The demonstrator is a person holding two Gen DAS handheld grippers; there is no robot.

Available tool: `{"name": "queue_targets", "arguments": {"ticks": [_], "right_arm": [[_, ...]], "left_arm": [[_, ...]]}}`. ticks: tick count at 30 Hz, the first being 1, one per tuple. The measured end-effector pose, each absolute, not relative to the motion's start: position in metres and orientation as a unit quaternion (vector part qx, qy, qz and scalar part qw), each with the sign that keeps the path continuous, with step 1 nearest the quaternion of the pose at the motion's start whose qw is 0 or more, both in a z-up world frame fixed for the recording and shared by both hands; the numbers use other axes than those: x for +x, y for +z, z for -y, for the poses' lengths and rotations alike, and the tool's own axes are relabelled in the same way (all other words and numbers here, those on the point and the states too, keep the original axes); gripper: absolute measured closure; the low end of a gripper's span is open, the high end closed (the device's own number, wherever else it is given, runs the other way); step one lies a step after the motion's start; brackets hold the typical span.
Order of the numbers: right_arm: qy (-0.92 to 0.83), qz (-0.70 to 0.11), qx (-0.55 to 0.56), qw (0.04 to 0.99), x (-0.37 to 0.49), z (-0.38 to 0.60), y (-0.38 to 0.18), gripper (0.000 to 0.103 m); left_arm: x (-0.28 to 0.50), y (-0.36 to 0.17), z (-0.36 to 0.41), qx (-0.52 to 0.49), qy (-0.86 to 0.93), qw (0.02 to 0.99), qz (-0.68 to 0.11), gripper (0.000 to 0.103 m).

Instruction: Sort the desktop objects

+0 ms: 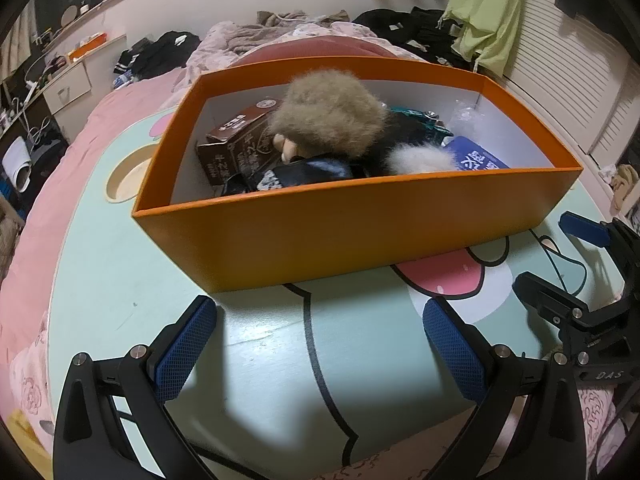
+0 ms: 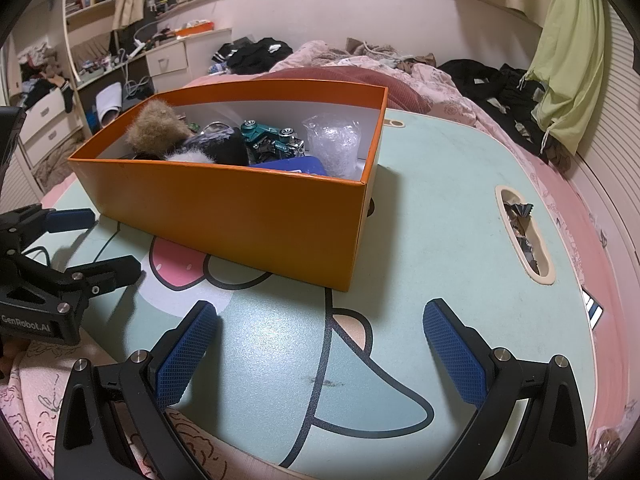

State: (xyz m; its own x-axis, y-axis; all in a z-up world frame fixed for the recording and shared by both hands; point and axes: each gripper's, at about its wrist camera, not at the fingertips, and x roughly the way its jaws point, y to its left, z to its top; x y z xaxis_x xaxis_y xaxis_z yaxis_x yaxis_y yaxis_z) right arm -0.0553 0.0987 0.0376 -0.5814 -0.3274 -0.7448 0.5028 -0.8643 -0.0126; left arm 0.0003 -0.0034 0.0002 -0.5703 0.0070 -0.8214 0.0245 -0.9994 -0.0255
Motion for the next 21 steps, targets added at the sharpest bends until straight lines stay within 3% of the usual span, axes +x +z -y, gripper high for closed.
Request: {"name": "queue_targets", "arguments": {"ticks": [7, 10, 14, 19, 21], "right_arm": [[-0.882, -0.112, 0.392, 0.235, -0.055, -0.1, 0.038, 0.0], [-0.882, -0.112, 0.392, 0.236, -0.055, -0.1, 0.038, 0.0], [-0.882, -0.112, 0.392, 0.236, -0.054, -0.099, 0.039, 0.0], [-0.882, -0.112, 0.392, 0.236, -0.054, -0.098, 0.04, 0.0], [-0.882, -0.112, 0.392, 0.236, -0.053, -0.098, 0.04, 0.0]], "left_arm": [[0.021, 0.028, 0.014, 0.415, -0.908, -0.011, -0.049, 0.001], [0.02, 0.051, 0.017, 0.399, -0.914, -0.033, -0.071, 0.014], [-0.005, 0.076, 0.022, 0.39, -0.918, -0.031, -0.074, 0.023], [-0.049, 0.081, 0.026, 0.402, -0.913, -0.015, -0.073, 0.024], [-0.066, 0.068, 0.025, 0.424, -0.903, 0.0, -0.065, 0.036]]}}
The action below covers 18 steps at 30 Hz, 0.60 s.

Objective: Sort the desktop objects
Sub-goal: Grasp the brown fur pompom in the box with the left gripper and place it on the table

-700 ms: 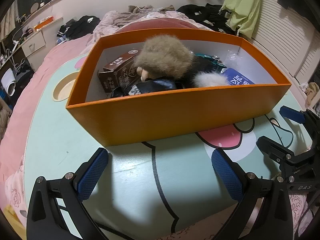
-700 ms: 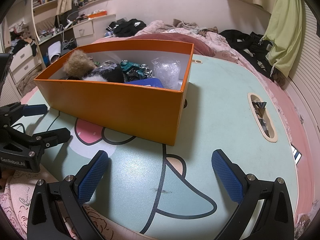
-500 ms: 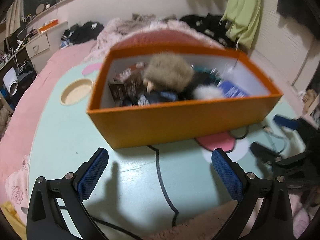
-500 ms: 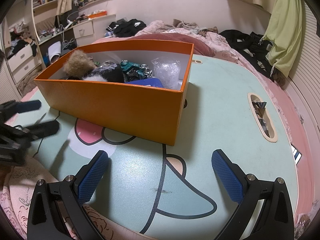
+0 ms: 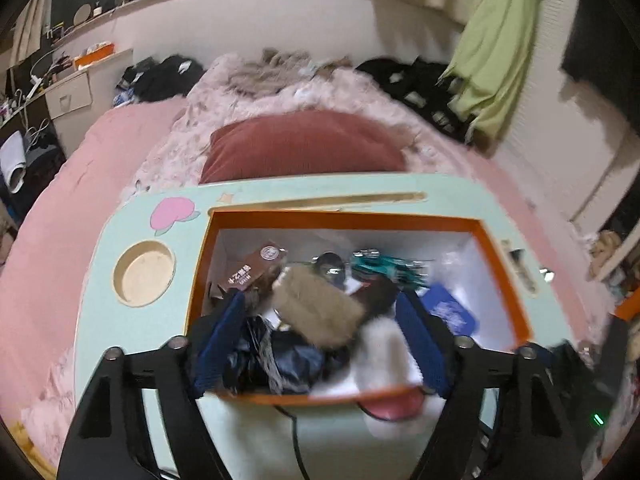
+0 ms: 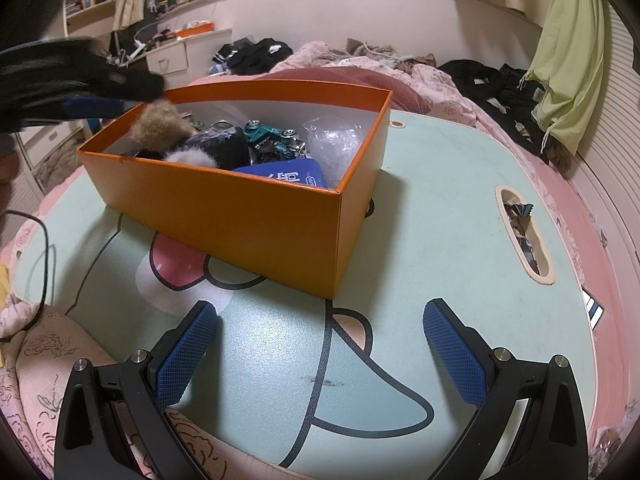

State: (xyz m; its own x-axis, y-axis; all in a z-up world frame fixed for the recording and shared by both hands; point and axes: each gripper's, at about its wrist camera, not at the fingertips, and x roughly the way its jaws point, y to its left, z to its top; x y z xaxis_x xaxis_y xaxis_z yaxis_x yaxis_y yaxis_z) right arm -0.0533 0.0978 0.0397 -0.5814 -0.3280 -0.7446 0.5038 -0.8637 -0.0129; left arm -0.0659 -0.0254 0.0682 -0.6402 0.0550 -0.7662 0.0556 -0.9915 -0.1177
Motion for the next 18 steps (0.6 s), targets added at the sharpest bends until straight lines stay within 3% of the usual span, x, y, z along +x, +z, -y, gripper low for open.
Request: {"name": "queue_targets", "arguments": {"ticks": [2, 3, 12, 18], "right_arm": [[-0.882, -0.112, 0.392, 0.236, -0.053, -0.097, 0.04, 0.0], [-0.882, -0.112, 0.392, 0.236, -0.053, -0.097, 0.04, 0.0], [-0.882, -0.112, 0.392, 0.236, -0.053, -0.096, 0.04, 0.0], [-0.882, -0.112, 0.392, 0.236, -0.053, -0.096, 0.041, 0.0]], "left_arm": [[-0.076, 0.054, 0.026, 0.445, -0.892, -0.002, -0.071, 0.058], [-0.082, 0.045, 0.027, 0.458, -0.886, -0.003, -0.077, 0.061], [-0.034, 0.086, 0.033, 0.362, -0.926, -0.031, -0.102, 0.061], [0.028, 0.104, 0.018, 0.346, -0.927, -0.124, -0.08, 0.061]]}}
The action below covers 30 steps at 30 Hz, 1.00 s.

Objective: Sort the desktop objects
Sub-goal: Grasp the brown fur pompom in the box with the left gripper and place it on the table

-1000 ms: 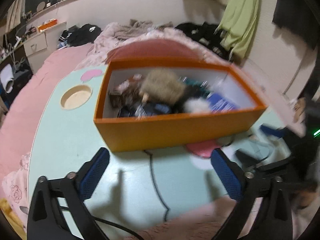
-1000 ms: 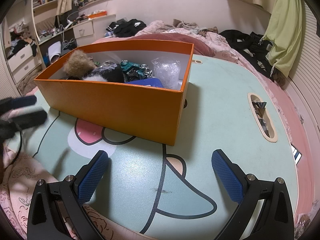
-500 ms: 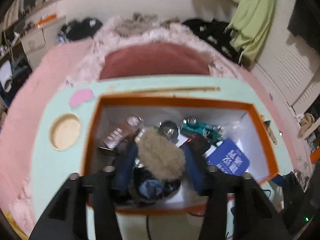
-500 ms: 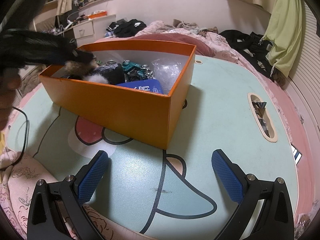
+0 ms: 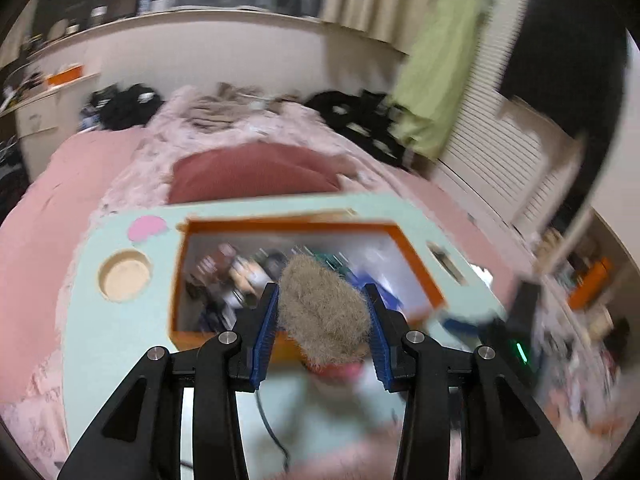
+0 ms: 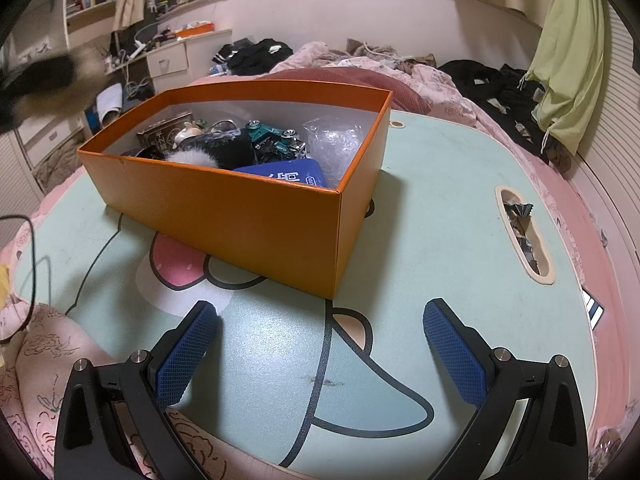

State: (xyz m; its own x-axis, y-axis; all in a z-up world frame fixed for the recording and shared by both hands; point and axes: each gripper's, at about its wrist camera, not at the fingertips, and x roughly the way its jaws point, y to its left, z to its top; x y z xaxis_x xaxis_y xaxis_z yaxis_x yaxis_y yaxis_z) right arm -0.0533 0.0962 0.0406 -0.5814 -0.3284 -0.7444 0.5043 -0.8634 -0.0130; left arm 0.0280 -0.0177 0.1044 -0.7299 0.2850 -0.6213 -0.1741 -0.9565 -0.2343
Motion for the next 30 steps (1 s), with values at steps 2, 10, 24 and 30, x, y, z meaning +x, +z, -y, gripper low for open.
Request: {"name": "queue_targets", "arguments": {"ticks": [2, 10, 24, 30], "right_arm": [[-0.882, -0.112, 0.392, 0.236, -0.053, -0.096, 0.041, 0.0], [-0.882, -0.112, 0.392, 0.236, -0.053, -0.097, 0.041, 0.0], [-0.882, -0.112, 0.391, 0.236, -0.051, -0.096, 0.044, 0.0], [-0.884, -0.109, 0.39, 0.234, -0.048, -0.097, 0.047, 0.0]], "left_arm": [[0.038, 0.095, 0.01, -0.363, 0.919, 0.14, 0.07, 0.061], [0.009, 0.031, -0.011, -0.423, 0.902, 0.088, 0.024, 0.051], [0.038, -0.002, 0.012, -0.455, 0.889, 0.055, -0.017, 0.008], [0.016, -0.016, 0.026, -0.461, 0.887, 0.022, 0.003, 0.0]]}}
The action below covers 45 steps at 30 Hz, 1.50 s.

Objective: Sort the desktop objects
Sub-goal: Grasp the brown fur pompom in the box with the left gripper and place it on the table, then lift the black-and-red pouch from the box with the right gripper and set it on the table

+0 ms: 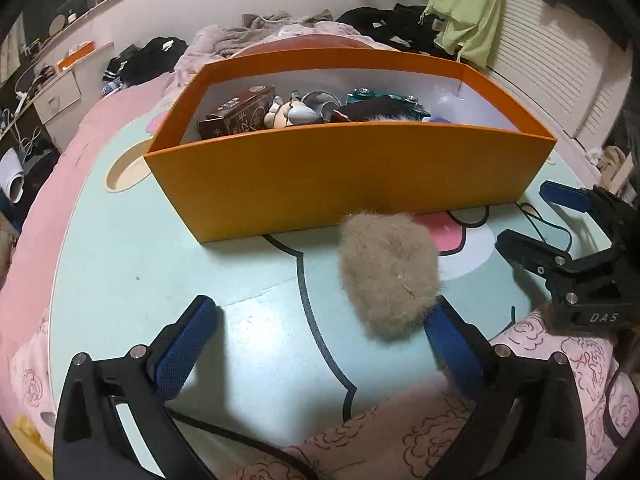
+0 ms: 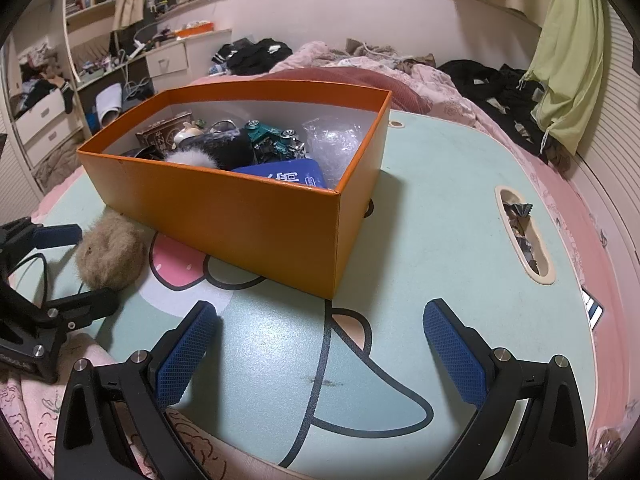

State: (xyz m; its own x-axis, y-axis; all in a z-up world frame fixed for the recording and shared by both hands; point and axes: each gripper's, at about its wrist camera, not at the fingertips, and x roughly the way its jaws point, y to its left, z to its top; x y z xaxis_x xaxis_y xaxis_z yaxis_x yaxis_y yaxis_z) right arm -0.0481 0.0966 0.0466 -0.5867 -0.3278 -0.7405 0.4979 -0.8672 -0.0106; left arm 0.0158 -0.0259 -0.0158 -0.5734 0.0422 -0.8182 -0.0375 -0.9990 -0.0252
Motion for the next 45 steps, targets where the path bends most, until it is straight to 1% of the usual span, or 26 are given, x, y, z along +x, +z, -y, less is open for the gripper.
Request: {"name": "queue_targets", "arguments": {"ticks": [2, 3, 4, 5, 6, 7, 8, 9, 12, 15, 17, 20, 25, 26, 27, 30, 32, 36, 38, 40, 42, 45], "right_arm": [[-0.883, -0.096, 0.388, 0.245, -0.046, -0.101, 0.051, 0.0], [-0.883, -0.089, 0.385, 0.255, -0.043, -0.104, 0.055, 0.004], [-0.882, -0.088, 0.382, 0.261, -0.041, -0.101, 0.055, 0.017], [-0.878, -0.088, 0.382, 0.274, -0.038, -0.098, 0.058, 0.025], [-0.869, -0.087, 0.385, 0.299, -0.031, -0.096, 0.065, 0.036], [-0.864, -0.086, 0.384, 0.315, -0.027, -0.097, 0.068, 0.042], [-0.86, -0.086, 0.377, 0.333, -0.018, -0.092, 0.078, 0.043], [-0.857, -0.081, 0.37, 0.349, -0.018, -0.09, 0.088, 0.043], [-0.843, -0.015, 0.366, 0.394, -0.033, -0.078, 0.127, 0.043], [-0.829, 0.023, 0.411, 0.379, -0.073, -0.056, 0.137, 0.043], [-0.825, 0.005, 0.441, 0.353, -0.1, -0.032, 0.13, 0.042], [-0.816, -0.052, 0.47, 0.332, -0.121, 0.004, 0.111, 0.039], [-0.788, -0.123, 0.532, 0.284, -0.145, 0.031, 0.073, 0.035], [-0.783, -0.127, 0.538, 0.283, -0.147, 0.032, 0.066, 0.036], [-0.782, -0.118, 0.542, 0.285, -0.15, 0.03, 0.061, 0.039], [-0.798, -0.097, 0.522, 0.286, -0.151, 0.019, 0.065, 0.042], [-0.807, -0.06, 0.496, 0.316, -0.149, 0.008, 0.079, 0.043], [-0.855, 0.013, 0.383, 0.351, -0.131, -0.03, 0.135, 0.042], [-0.865, 0.033, 0.348, 0.36, -0.115, -0.046, 0.155, 0.042], [-0.863, 0.033, 0.335, 0.377, -0.092, -0.064, 0.166, 0.042], [-0.855, 0.009, 0.343, 0.389, -0.072, -0.074, 0.164, 0.042], [-0.834, -0.033, 0.377, 0.402, -0.036, -0.084, 0.135, 0.042]], "left_arm": [[0.015, -0.019, 0.029, -0.461, 0.887, 0.023, 0.004, 0.0], [0.013, -0.021, 0.031, -0.461, 0.887, 0.023, 0.004, 0.0], [0.014, -0.02, 0.03, -0.46, 0.887, 0.023, 0.004, 0.0], [0.013, -0.019, 0.031, -0.46, 0.887, 0.023, 0.004, 0.0], [0.012, -0.021, 0.032, -0.46, 0.888, 0.023, 0.004, 0.0], [0.011, -0.019, 0.032, -0.46, 0.887, 0.023, 0.004, 0.0], [0.011, -0.019, 0.032, -0.46, 0.887, 0.022, 0.004, 0.0], [0.01, -0.021, 0.033, -0.46, 0.888, 0.022, 0.004, 0.0], [0.009, -0.021, 0.034, -0.46, 0.887, 0.022, 0.004, 0.0], [0.01, -0.021, 0.033, -0.461, 0.887, 0.023, 0.004, 0.0], [0.011, -0.019, 0.032, -0.461, 0.887, 0.022, 0.004, 0.0], [0.011, -0.019, 0.032, -0.46, 0.887, 0.022, 0.004, 0.0], [0.011, -0.019, 0.032, -0.46, 0.887, 0.022, 0.004, 0.0], [0.01, -0.02, 0.033, -0.46, 0.887, 0.022, 0.004, 0.0], [0.012, -0.019, 0.032, -0.46, 0.887, 0.022, 0.004, 0.0], [0.011, -0.02, 0.033, -0.46, 0.888, 0.022, 0.004, 0.0], [0.013, -0.01, 0.029, -0.46, 0.888, 0.021, 0.002, 0.0], [0.013, -0.011, 0.031, -0.459, 0.888, 0.021, 0.002, 0.0], [0.015, -0.01, 0.03, -0.459, 0.888, 0.021, 0.003, 0.0], [0.015, -0.011, 0.03, -0.459, 0.888, 0.021, 0.003, 0.0], [0.014, -0.012, 0.031, -0.459, 0.888, 0.021, 0.003, 0.0], [0.014, -0.012, 0.032, -0.459, 0.888, 0.021, 0.003, 0.0]]}}
